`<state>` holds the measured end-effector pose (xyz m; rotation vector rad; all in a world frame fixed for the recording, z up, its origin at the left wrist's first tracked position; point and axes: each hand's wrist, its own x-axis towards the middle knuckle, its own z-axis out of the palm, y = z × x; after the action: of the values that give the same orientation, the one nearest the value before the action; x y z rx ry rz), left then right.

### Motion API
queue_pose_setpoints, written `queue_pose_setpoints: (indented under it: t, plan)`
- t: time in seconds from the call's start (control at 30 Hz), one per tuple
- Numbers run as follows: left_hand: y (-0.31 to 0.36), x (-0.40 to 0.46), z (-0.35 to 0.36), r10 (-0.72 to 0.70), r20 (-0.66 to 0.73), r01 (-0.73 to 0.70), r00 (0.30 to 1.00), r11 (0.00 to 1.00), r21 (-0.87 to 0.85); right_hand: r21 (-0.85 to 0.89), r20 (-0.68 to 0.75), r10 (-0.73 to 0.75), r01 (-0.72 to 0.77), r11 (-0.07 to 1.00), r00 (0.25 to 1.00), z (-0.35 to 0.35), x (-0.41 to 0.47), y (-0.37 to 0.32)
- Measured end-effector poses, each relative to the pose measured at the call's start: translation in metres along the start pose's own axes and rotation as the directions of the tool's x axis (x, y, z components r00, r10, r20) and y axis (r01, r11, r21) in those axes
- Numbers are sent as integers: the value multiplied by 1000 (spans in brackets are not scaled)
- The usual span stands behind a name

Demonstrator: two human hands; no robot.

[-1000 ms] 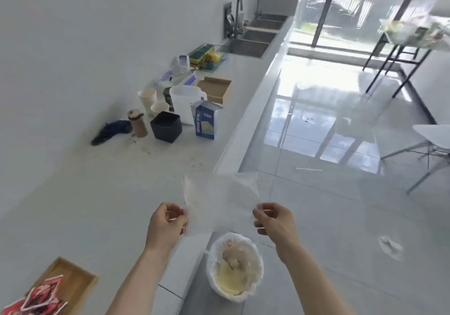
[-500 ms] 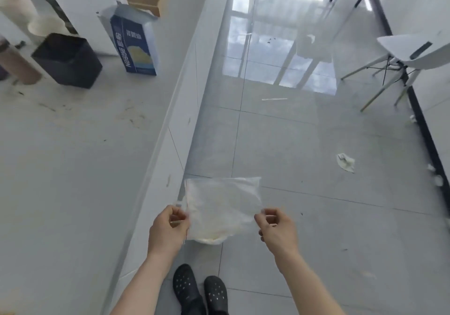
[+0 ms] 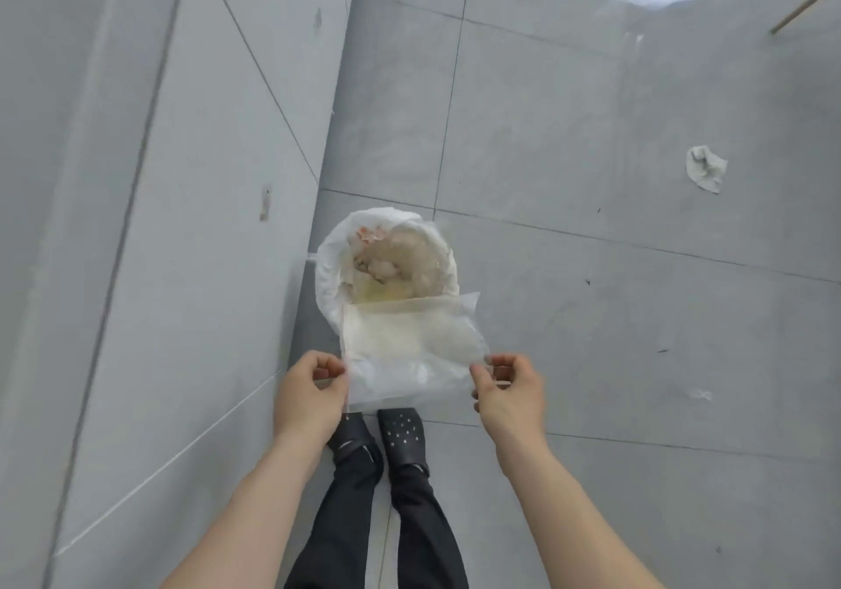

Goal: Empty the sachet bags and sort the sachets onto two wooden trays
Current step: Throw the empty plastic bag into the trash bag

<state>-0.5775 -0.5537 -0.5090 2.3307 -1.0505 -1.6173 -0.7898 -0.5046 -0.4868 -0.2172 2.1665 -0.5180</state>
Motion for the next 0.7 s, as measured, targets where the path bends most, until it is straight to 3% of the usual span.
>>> queue_pose_setpoints:
  t: [0.4,0.57,0.7]
  plan:
    - [-13,100,44,35,-112,-23,993,994,105,-97,-40,-155,150,984,987,81,102,-10]
    - [-18,117,48,54,53,-66,997,967,248,-63,84,-135,140,988,987,97,108,-22]
    - [-15,103,41,58,108,-94,993,922,377,-193,141,-183,209,959,973,87,96,-20]
